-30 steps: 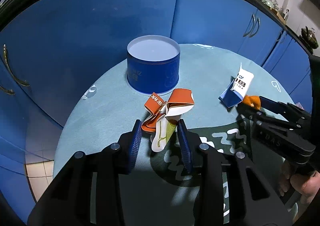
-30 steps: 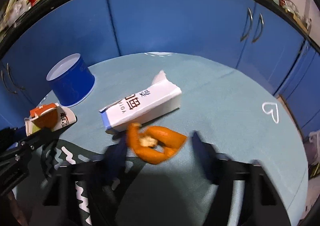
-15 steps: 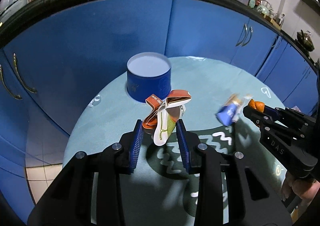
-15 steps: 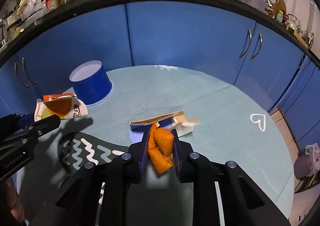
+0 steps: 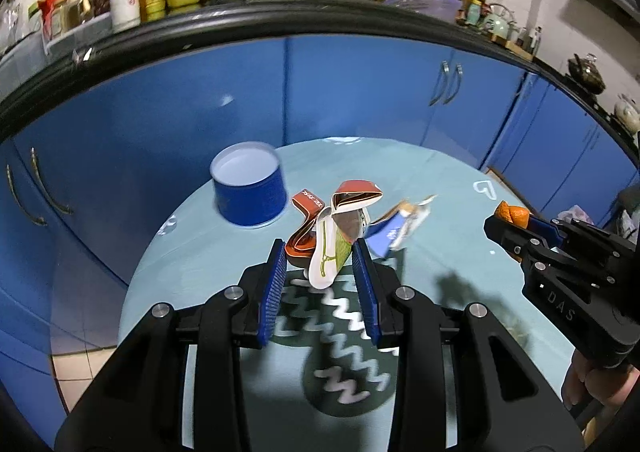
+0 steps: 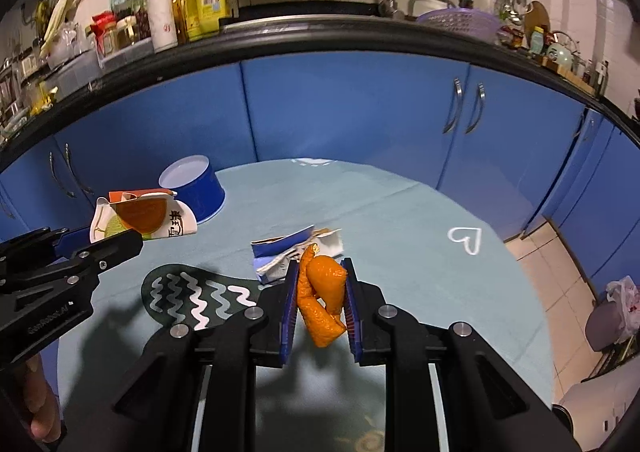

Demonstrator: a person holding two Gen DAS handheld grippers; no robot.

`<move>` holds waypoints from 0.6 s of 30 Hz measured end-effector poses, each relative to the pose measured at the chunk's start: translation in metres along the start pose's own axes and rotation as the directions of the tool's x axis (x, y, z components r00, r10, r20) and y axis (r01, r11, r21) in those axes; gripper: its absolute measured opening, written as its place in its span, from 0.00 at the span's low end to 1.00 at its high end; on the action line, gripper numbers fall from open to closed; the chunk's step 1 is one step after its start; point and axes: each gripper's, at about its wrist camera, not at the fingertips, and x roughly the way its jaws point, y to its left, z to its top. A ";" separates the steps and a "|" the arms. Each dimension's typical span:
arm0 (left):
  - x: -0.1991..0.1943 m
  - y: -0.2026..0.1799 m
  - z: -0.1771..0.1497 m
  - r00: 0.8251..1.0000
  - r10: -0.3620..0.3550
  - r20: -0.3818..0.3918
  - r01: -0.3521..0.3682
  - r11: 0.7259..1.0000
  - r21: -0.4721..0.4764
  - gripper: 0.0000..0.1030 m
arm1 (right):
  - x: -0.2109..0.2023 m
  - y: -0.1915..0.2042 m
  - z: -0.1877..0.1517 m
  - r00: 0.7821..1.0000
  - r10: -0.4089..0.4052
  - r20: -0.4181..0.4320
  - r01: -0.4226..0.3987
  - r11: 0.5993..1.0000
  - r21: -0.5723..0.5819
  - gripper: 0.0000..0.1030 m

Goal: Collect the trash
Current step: 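Lift the paper cup and orange peel and carry them toward the bin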

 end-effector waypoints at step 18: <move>-0.043 -0.088 0.010 0.995 -0.062 0.080 0.051 0.990 0.132 0.34 | -0.078 -0.067 -0.014 0.990 -0.084 0.112 0.072 0.992 0.108 0.20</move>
